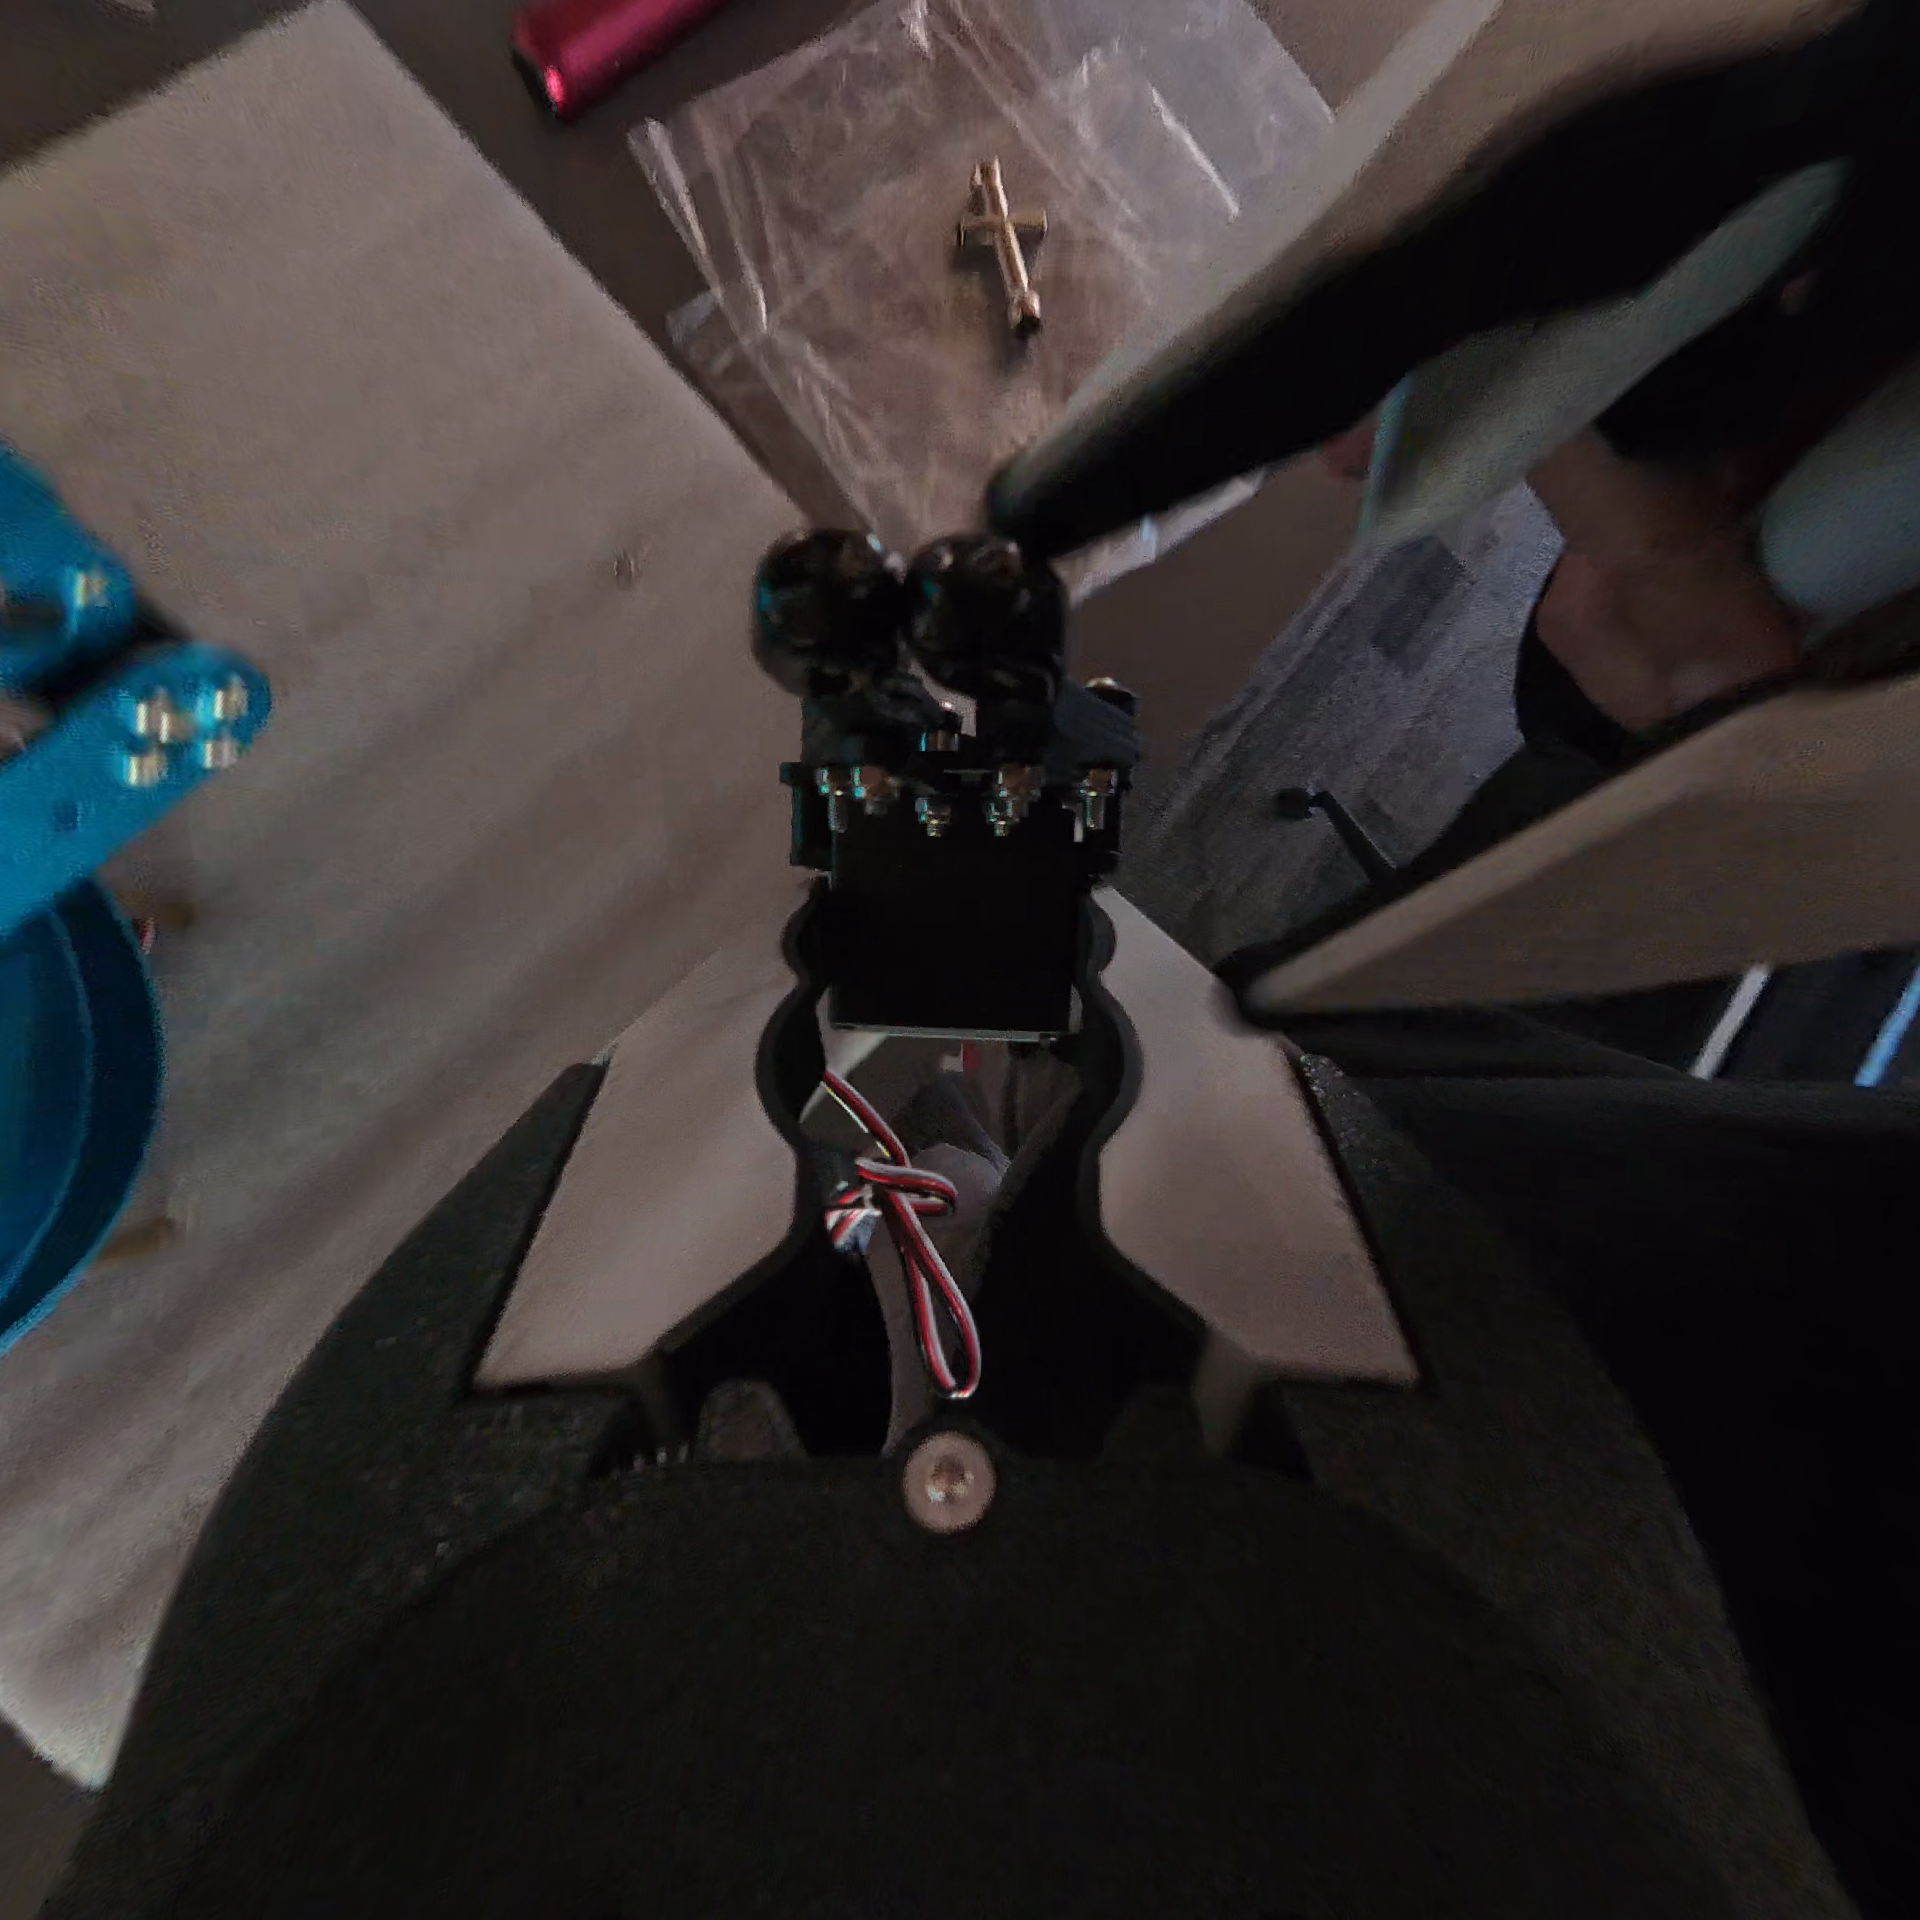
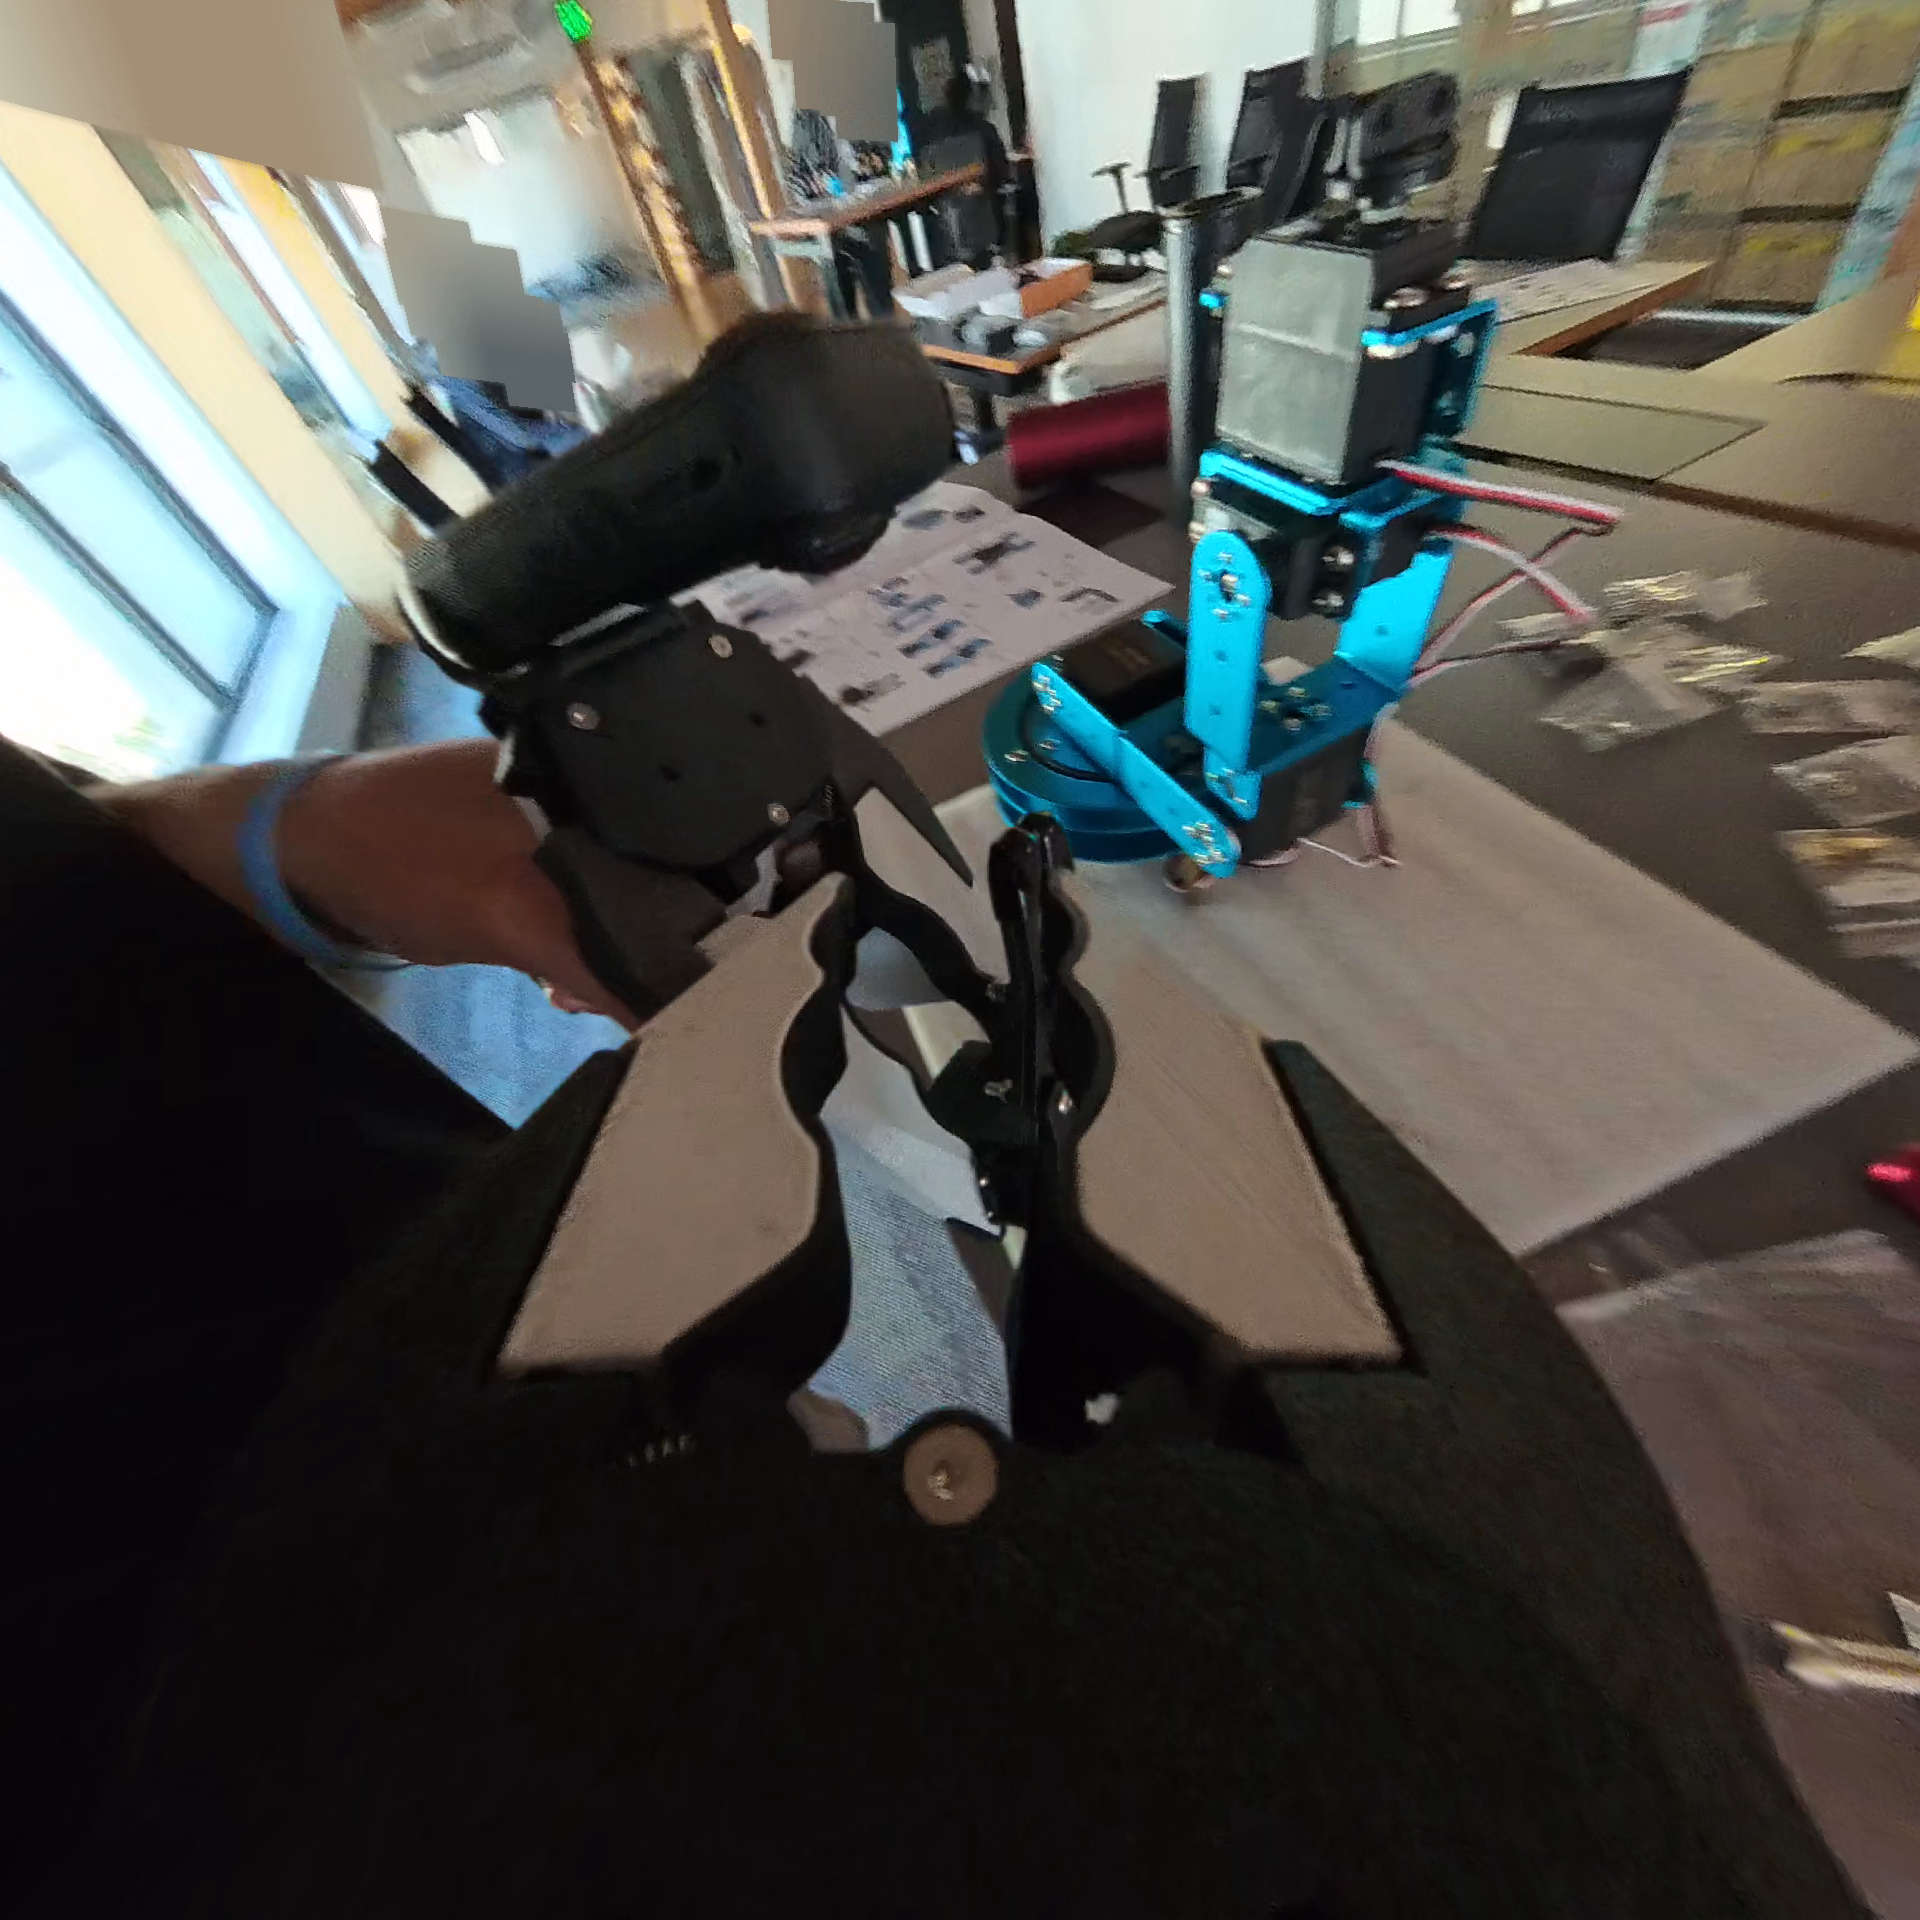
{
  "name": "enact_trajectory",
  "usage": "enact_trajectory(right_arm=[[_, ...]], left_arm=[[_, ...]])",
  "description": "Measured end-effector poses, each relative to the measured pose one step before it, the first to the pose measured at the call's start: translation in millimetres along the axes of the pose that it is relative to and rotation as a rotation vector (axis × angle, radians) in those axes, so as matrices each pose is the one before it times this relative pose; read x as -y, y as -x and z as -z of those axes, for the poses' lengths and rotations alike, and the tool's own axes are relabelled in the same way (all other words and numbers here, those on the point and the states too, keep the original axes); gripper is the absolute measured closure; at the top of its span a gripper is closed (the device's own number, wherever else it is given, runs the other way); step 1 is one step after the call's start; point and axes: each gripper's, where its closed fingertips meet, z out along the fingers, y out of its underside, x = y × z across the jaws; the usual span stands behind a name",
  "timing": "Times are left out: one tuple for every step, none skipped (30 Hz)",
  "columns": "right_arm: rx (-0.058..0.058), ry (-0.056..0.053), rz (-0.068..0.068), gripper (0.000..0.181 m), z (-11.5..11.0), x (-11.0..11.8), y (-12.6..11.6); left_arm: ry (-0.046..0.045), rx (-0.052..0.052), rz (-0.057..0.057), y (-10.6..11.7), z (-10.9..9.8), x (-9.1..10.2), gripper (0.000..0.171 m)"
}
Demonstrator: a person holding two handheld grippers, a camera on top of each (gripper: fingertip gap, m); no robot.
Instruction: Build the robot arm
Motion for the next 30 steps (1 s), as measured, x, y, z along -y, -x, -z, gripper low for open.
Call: enact_trajectory(right_arm=[[-0.0372, 0.0251, 0.0279, 0.149, 2.12, -3.58, -9.67], [-0.0488, 0.0323, 0.0225, 0.150, 1.59, -5.20, -12.99], [-0.0472, 0.0332, 0.0204, 0.151, 0.87, -5.94, -14.07], [-0.0604, 0.0228, 0.0161, 0.153, 0.51, -4.59, -17.30], [-0.0474, -0.0057, 0.0049, 0.161, 1.10, -0.35, -16.27], [-0.0243, -0.0031, -0.0056, 0.168, 0.14, -0.30, -14.46], [-0.0011, 0.0011, -0.0132, 0.172, -1.46, -0.80, -12.81], [0.0155, 0.0088, -0.0263, 0.172, -3.57, -1.92, -11.57], [0.0266, 0.0109, -0.0371, 0.172, -4.60, -1.08, -10.27], [0.0243, 0.0061, -0.0256, 0.174, -4.23, 0.72, -9.92], [0.0132, 0.0024, 0.0025, 0.176, -3.86, 2.12, -9.52], [0.0155, 0.0065, 0.0156, 0.176, -3.81, 2.89, -7.72], [0.0262, 0.0078, 0.0077, 0.176, -4.05, 3.92, -5.71], [0.0310, 0.0086, -0.0017, 0.176, -3.94, 4.39, -5.32], [0.0236, 0.0118, 0.0009, 0.176, -3.80, 3.99, -6.27], [0.0212, 0.0069, 0.0016, 0.176, -3.25, 4.37, -6.50], [0.0339, 0.0044, -0.0108, 0.176, -2.55, 5.06, -4.45], [0.0316, 0.0060, -0.0186, 0.176, -2.24, 5.35, -4.50], [0.0290, 0.0061, -0.0131, 0.176, -2.26, 5.28, -4.19], [0.0359, 0.0039, -0.0223, 0.176, -2.85, 5.24, -3.03], [0.0451, 0.0071, -0.0379, 0.176, -3.98, 4.00, -1.64], [0.0389, 0.0083, -0.0406, 0.176, -5.25, 2.87, -2.35], [0.0111, 0.0084, -0.0190, 0.176, -5.23, 2.29, -5.69], [0.0006, 0.0131, 0.0084, 0.177, -4.88, 1.67, -6.39], [-0.0020, 0.0129, 0.0038, 0.177, -4.25, 1.83, -7.00], [0.0141, 0.0091, -0.0259, 0.177, -4.70, 2.28, -5.91], [0.0196, 0.0143, -0.0502, 0.178, -5.63, 0.83, -6.49], [0.0214, 0.0134, -0.0639, 0.178, -6.95, -0.23, -7.31], [0.0210, 0.0203, -0.0666, 0.178, -8.41, -2.63, -7.43], [0.0232, 0.0206, -0.0802, 0.178, -8.86, -3.73, -6.73]], left_arm=[[-0.00373, 0.0191, -0.0065, -1.27, -6.79, 9.70, 0.128], [-0.00550, 0.0187, 0.0051, 0.03, -6.30, 10.25, 0.128], [-0.00684, 0.0185, 0.0094, 0.54, -6.04, 10.73, 0.129], [-0.00296, 0.0210, 0.0137, 1.07, -5.93, 10.16, 0.128], [0.00259, 0.0236, 0.0079, 1.15, -6.75, 8.82, 0.128], [0.00194, 0.0230, 0.0024, 1.06, -7.28, 8.10, 0.127], [0.00331, 0.0238, 0.0071, 2.26, -7.54, 7.49, 0.127], [0.01072, 0.0270, 0.0112, 3.60, -7.80, 6.37, 0.127], [0.01266, 0.0280, 0.0158, 4.53, -7.34, 5.75, 0.127], [0.00819, 0.0232, 0.0204, 4.19, -6.09, 5.85, 0.127], [0.00366, 0.0177, 0.0250, 3.49, -4.49, 6.15, 0.127], [-0.00251, 0.0180, 0.0275, 3.69, -3.51, 6.26, 0.126], [-0.01174, 0.0213, 0.0296, 4.41, -2.70, 6.51, 0.126], [-0.01684, 0.0188, 0.0328, 4.27, -2.10, 6.32, 0.126], [-0.01759, 0.0144, 0.0332, 3.91, -1.11, 5.77, 0.125], [-0.02051, 0.0152, 0.0282, 3.61, -0.17, 5.84, 0.125], [-0.02123, 0.0195, 0.0178, 3.15, 0.79, 5.63, 0.124], [-0.02243, 0.0229, 0.0053, 2.60, 1.78, 5.42, 0.122], [-0.02679, 0.0214, -0.0021, 1.47, 2.81, 5.35, 0.118], [-0.02575, 0.0186, -0.0060, 0.22, 3.43, 4.71, 0.111], [-0.02073, 0.0231, -0.0092, 0.49, 4.08, 3.21, 0.105], [-0.01354, 0.0343, -0.0110, 2.54, 4.56, 1.17, 0.099], [-0.01194, 0.0364, -0.0114, 3.92, 4.30, -0.34, 0.098], [-0.01565, 0.0305, -0.0054, 4.66, 3.61, -0.52, 0.096], [-0.02285, 0.0239, 0.0040, 4.67, 3.22, 0.58, 0.095], [-0.02961, 0.0143, 0.0071, 3.34, 3.25, 1.60, 0.095], [-0.01984, 0.0164, 0.0114, 3.65, 3.18, 0.37, 0.096], [-0.01101, 0.0111, 0.0159, 3.36, 3.18, -0.72, 0.095], [-0.01297, -0.0092, 0.0175, 0.67, 3.42, -0.14, 0.095], [-0.01656, -0.0173, 0.0216, -0.35, 4.35, 0.21, 0.097]])
